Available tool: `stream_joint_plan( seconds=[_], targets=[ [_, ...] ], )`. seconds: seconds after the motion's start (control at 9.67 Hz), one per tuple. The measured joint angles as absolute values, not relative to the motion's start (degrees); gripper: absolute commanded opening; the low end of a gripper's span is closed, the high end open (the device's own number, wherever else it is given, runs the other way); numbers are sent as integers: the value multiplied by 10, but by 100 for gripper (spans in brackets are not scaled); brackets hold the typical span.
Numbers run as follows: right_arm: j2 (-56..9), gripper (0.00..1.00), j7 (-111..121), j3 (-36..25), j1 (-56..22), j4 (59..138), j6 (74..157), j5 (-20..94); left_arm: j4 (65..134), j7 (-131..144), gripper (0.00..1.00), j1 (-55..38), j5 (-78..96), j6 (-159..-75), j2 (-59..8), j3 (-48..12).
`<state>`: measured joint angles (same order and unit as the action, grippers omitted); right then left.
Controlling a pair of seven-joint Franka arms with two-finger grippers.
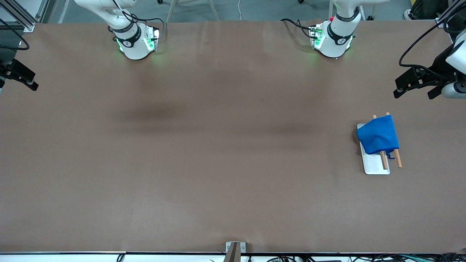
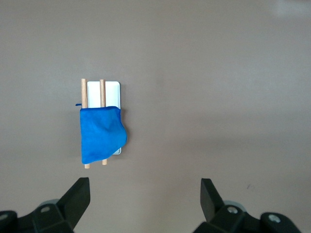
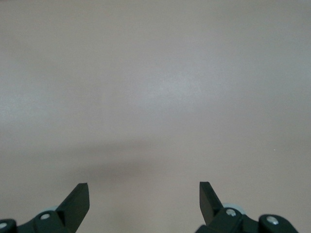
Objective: Right arm passes towel to left arm to hang
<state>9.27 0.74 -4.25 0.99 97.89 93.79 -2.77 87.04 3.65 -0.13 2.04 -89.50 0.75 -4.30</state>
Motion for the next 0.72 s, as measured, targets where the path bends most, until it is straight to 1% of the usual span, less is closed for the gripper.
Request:
stream_joint_plan(
  seconds=[0.31,0.72],
  targets=[
    [93,100,8,-42,10,979,938,-28,867,46,100,-18,18,-875,7,-29],
    [93,100,8,-43,10,979,938,-28,869,46,100,-19,12,-876,5,-19]
  ],
)
